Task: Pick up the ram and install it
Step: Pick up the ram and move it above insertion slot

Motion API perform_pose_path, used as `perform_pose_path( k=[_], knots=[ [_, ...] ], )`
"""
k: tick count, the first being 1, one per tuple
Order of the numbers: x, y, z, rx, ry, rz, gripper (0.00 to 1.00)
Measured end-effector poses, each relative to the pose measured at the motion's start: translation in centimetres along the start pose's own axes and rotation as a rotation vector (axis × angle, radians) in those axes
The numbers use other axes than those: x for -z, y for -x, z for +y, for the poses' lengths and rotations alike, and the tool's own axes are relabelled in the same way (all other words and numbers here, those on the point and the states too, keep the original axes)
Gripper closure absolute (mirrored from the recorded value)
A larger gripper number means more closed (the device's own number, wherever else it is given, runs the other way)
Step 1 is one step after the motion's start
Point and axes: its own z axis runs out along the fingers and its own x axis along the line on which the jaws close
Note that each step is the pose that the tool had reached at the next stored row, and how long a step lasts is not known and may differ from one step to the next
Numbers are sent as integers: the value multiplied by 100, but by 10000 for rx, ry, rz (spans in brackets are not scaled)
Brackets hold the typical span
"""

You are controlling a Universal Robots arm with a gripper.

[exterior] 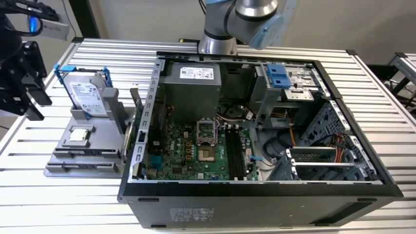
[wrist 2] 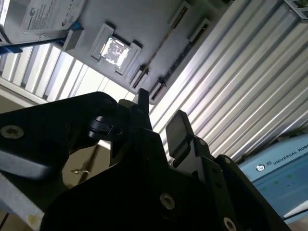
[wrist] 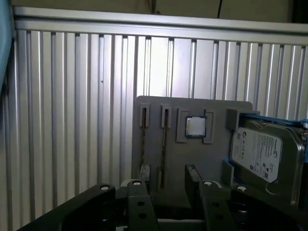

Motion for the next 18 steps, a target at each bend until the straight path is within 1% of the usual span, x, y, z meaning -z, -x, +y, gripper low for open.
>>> perform_pose_path(
  k=[10,18],
  knots=[
    [-182,-8,6,-8,2,0,0],
    [-326,-27,25,-16,2,0,0]
  ],
)
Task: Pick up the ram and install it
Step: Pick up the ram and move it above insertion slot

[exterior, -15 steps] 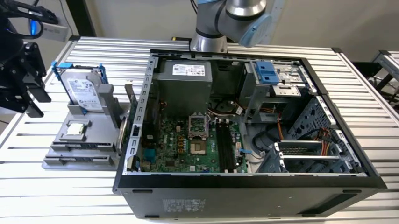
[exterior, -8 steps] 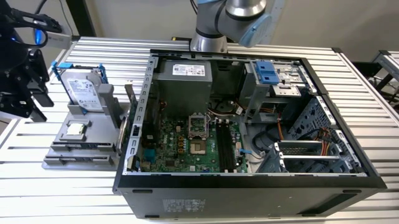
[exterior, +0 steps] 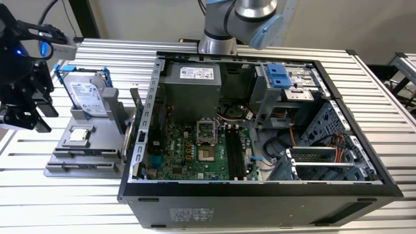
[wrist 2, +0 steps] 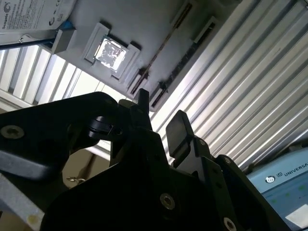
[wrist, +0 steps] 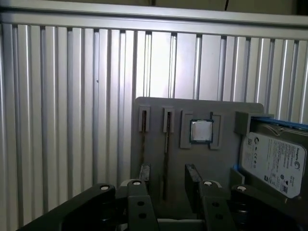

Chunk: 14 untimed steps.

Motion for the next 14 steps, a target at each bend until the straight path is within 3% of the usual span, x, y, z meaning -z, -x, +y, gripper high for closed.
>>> perform_pose_path(
  k=[14],
  knots=[
    [-252,-68,21,-4,0,0,0]
  ],
)
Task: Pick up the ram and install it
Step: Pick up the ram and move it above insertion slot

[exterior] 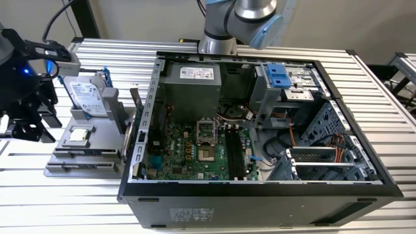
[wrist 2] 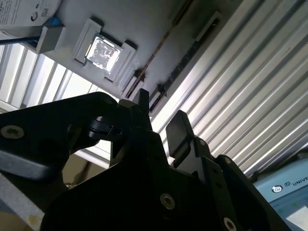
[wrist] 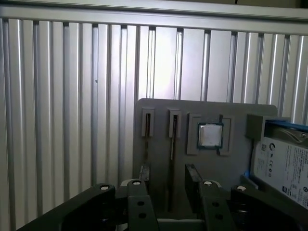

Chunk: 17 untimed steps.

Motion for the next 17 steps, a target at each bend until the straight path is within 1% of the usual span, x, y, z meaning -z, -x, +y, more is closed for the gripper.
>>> perform_pose_path(
  k=[9,17],
  knots=[
    [-163,-41,10,-6,-1,0,0],
    [-306,-57,11,-6,-5,0,0]
  ],
)
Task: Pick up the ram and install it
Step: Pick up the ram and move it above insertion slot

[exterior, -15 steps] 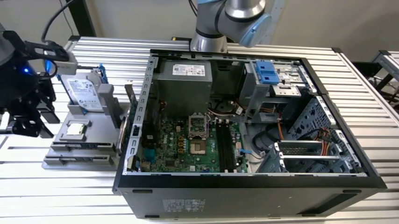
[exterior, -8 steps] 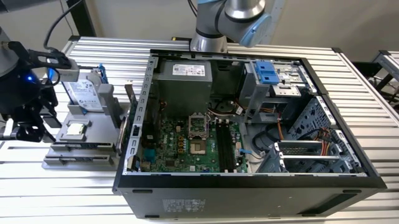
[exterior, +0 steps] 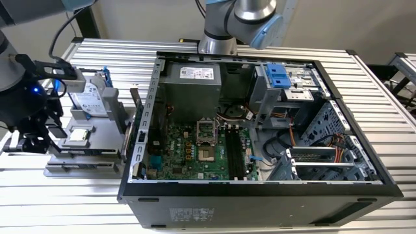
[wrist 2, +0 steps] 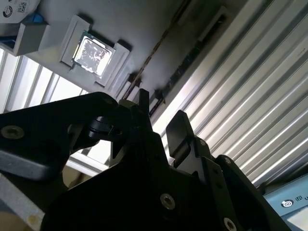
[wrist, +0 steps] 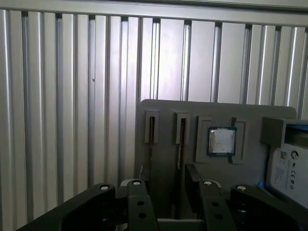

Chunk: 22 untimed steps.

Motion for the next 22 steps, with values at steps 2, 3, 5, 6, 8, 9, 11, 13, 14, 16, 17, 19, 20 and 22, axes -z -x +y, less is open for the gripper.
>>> perform_pose_path(
  k=[2,3,5,6,8,9,11,13,14,16,17,19,20,22],
  knots=[
    [-35,-4,0,0,-1,0,0],
    [-55,-7,-1,0,-1,0,0],
    [-89,-11,-5,1,-1,0,0],
    [-108,-12,-8,0,0,1,0],
    [-145,-16,-14,0,-1,1,0],
    [-164,-18,-16,0,-1,0,0],
    [-199,-22,-22,0,0,1,0],
    [-235,-27,-25,0,-1,1,0],
    [-252,-31,-27,0,-1,0,0],
    [-285,-43,-28,1,-1,1,0],
    [-302,-51,-28,1,-2,1,0],
    [-337,-67,-29,0,-2,0,0],
    [-356,-74,-31,0,-4,-1,0],
    [-391,-84,-36,0,-3,1,0]
  ],
)
